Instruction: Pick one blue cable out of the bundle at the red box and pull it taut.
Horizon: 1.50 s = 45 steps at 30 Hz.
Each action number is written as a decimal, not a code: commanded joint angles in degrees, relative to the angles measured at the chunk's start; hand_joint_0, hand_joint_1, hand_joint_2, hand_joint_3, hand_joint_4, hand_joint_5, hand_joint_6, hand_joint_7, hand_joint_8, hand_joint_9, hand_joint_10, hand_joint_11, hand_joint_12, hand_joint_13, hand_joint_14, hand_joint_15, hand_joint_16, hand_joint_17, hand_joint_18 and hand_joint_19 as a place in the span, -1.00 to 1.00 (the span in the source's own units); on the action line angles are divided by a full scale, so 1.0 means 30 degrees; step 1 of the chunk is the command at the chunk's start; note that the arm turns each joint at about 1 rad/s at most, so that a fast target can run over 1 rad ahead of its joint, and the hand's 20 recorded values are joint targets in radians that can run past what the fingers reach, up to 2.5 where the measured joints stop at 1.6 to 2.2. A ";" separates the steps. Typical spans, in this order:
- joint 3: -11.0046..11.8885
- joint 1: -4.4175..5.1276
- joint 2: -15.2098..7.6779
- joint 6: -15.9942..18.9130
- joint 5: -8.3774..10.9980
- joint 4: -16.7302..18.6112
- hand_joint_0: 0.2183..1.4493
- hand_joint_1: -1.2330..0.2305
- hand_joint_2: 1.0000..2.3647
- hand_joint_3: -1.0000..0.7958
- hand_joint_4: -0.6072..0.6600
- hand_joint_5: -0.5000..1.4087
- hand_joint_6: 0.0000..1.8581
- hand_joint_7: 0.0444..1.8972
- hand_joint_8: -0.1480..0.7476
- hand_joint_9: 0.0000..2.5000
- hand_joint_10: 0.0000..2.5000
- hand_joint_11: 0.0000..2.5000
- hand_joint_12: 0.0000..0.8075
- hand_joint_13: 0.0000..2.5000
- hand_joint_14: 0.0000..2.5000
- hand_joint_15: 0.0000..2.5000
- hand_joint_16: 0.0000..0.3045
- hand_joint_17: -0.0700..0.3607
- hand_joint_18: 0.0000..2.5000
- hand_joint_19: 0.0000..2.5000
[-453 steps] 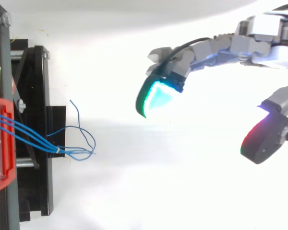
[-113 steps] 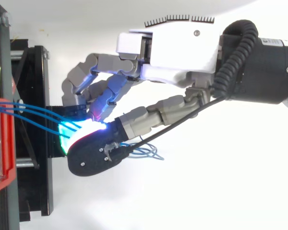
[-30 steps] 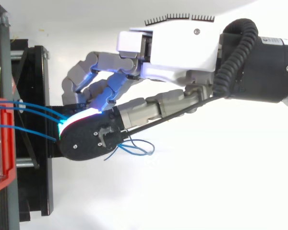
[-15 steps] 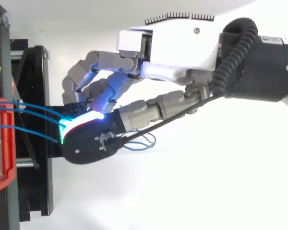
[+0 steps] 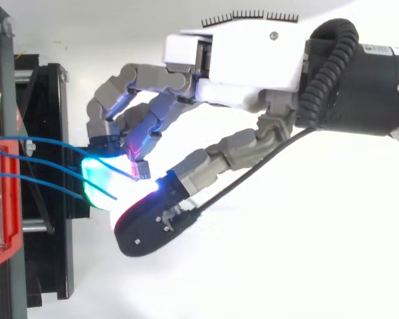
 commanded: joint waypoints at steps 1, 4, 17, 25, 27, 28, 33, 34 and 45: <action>0.0025 -0.0011 0.0008 -0.0003 0.0000 0.0000 -0.63 -0.46 -1.00 -0.44 0.13 -0.66 0.00 -0.06 0.10 -0.27 -0.99 -0.16 0.04 -0.59 -0.99 -0.77 -0.62 -0.07 -0.57 -0.85; -0.0004 -0.0011 -0.0022 -0.0003 0.0000 0.0000 -0.68 -0.34 -1.00 -0.44 0.14 -0.66 0.00 -0.08 0.14 -0.26 -0.99 -0.18 0.09 -0.59 -0.99 -0.77 -0.60 -0.03 -0.57 -0.85; -0.0004 -0.0040 -0.0022 -0.0003 0.0000 0.0000 -0.35 -0.25 -0.98 -0.29 0.08 -0.67 -0.01 0.00 0.03 -0.28 -0.99 -0.17 -0.05 -0.62 -0.99 -0.76 -0.67 -0.15 -0.64 -0.82; -0.0004 -0.0099 0.0008 0.0055 0.0000 -0.0088 -0.24 -0.55 -1.00 -0.44 0.08 -0.67 -0.01 -0.04 0.01 -0.29 -0.99 -0.18 -0.06 -0.59 -0.99 -0.78 -0.68 -0.16 -0.58 -0.87; -0.0004 -0.0128 0.0008 0.0085 0.0000 -0.0088 -0.34 -0.62 -1.00 -0.44 0.08 -0.68 0.00 -0.02 0.00 -0.29 -0.99 -0.17 -0.06 -0.59 -0.99 -0.78 -0.68 -0.16 -0.58 -0.87; -0.0004 -0.0128 0.0008 0.0085 0.0000 -0.0088 -0.44 -0.63 -1.00 -0.44 0.08 -0.68 0.00 -0.03 0.01 -0.29 -0.99 -0.17 -0.05 -0.59 -0.99 -0.78 -0.67 -0.15 -0.57 -0.87; -0.0004 -0.0128 0.0008 0.0085 0.0000 -0.0088 -0.70 -0.45 -1.00 -0.44 0.14 -0.68 0.01 -0.11 0.14 -0.28 -0.99 -0.18 0.10 -0.59 -0.99 -0.76 -0.59 -0.02 -0.56 -0.84; 0.0025 -0.0158 0.0008 0.0114 0.0000 -0.0088 -0.72 -0.39 -1.00 -0.44 0.15 -0.68 0.01 -0.12 0.16 -0.28 -0.99 -0.18 0.11 -0.59 -0.99 -0.76 -0.58 0.00 -0.55 -0.85; 0.0025 -0.0158 0.0008 0.0114 0.0000 -0.0088 -0.40 0.07 -0.98 -0.26 0.09 -0.68 -0.04 -0.02 0.06 -0.29 -0.99 -0.19 -0.04 -0.64 -0.99 -0.74 -0.66 -0.14 -0.68 -0.77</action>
